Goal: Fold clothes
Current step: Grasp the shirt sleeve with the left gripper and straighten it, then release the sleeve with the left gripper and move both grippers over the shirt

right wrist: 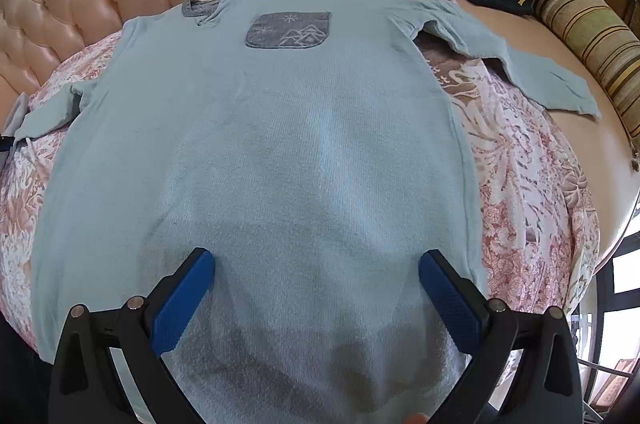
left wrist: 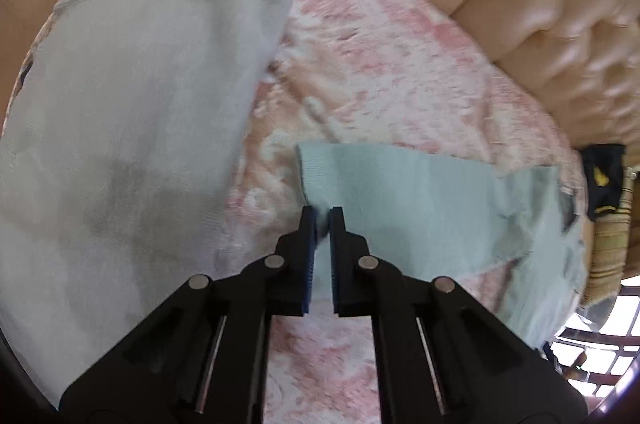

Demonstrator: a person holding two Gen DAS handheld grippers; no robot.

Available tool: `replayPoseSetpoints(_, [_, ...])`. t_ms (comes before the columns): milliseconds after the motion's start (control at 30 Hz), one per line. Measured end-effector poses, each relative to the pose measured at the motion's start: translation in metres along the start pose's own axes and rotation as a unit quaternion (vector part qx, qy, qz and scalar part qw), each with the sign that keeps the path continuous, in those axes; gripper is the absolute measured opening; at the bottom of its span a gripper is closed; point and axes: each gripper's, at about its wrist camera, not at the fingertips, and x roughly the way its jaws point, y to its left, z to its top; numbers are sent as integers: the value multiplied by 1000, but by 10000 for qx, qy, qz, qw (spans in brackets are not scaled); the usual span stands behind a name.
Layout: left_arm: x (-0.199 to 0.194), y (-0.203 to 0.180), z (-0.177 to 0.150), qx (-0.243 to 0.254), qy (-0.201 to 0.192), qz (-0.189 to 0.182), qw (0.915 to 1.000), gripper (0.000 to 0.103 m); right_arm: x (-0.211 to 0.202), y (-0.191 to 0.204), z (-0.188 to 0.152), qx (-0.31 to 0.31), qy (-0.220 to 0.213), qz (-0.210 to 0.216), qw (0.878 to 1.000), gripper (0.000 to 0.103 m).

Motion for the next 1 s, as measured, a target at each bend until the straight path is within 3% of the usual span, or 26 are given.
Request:
replayPoseSetpoints(133, [-17, -5, -2, 125, -72, -89, 9999, 7, 3, -2, 4, 1, 46, 10, 10000, 103])
replayPoseSetpoints(433, [-69, 8, 4, 46, -713, 287, 9970, 5, 6, -11, 10, -7, 119, 37, 9999, 103])
replayPoseSetpoints(567, [-56, 18, 17, 23, -550, 476, 9973, 5, 6, -12, 16, -3, 139, 12, 9999, 103])
replayPoseSetpoints(633, [-54, 13, 20, 120, -510, 103, 9986, 9, 5, -14, 18, 67, 241, 55, 9997, 103])
replayPoseSetpoints(700, [-46, 4, 19, 302, -277, -185, 9990, 42, 0, -20, 20, 315, 278, 187, 9989, 103])
replayPoseSetpoints(767, [-38, 2, 18, 260, -173, -226, 9993, 44, -14, -25, 26, 561, 106, 362, 9977, 103])
replayPoseSetpoints(833, [-27, 10, 17, -58, -3, -503, 9987, 44, -31, -25, 35, 710, -162, 545, 9959, 103])
replayPoseSetpoints(933, [-18, 14, -1, -628, 119, -1520, 9863, 44, -47, 1, 74, 344, -470, 1026, 9930, 103])
replayPoseSetpoints(1000, [-8, 2, -26, -831, 204, -2414, 9667, 45, -47, 29, 118, -14, -607, 1506, 9867, 103])
